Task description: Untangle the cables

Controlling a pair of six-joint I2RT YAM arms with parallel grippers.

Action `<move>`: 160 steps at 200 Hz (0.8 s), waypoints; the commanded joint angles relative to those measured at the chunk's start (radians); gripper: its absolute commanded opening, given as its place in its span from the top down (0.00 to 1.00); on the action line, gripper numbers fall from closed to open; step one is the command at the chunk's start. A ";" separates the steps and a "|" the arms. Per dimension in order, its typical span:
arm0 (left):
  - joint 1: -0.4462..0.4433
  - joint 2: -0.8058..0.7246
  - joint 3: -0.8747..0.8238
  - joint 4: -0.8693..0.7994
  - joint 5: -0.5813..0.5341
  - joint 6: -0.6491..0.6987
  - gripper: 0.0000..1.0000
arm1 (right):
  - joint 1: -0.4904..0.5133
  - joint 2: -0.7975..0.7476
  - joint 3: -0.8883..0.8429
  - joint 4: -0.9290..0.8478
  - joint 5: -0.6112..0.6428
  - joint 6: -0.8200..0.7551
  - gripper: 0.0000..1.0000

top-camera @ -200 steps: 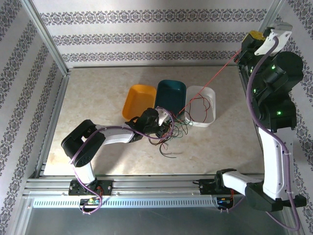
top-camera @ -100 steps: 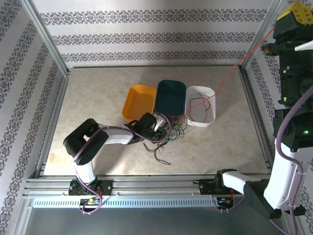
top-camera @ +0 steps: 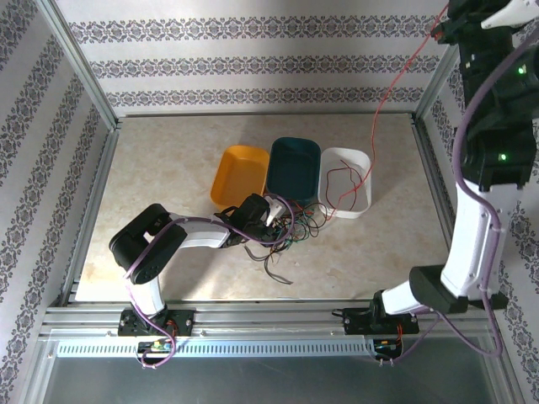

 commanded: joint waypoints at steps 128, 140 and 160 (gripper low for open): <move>0.011 0.042 -0.014 -0.137 -0.031 -0.014 0.42 | -0.031 0.016 -0.088 0.007 0.013 0.098 1.00; 0.011 0.040 -0.010 -0.140 -0.033 -0.014 0.43 | -0.030 -0.047 -0.243 0.009 -0.016 0.134 1.00; 0.011 0.034 -0.005 -0.147 -0.035 -0.013 0.42 | -0.024 -0.143 -0.460 0.015 -0.020 0.152 1.00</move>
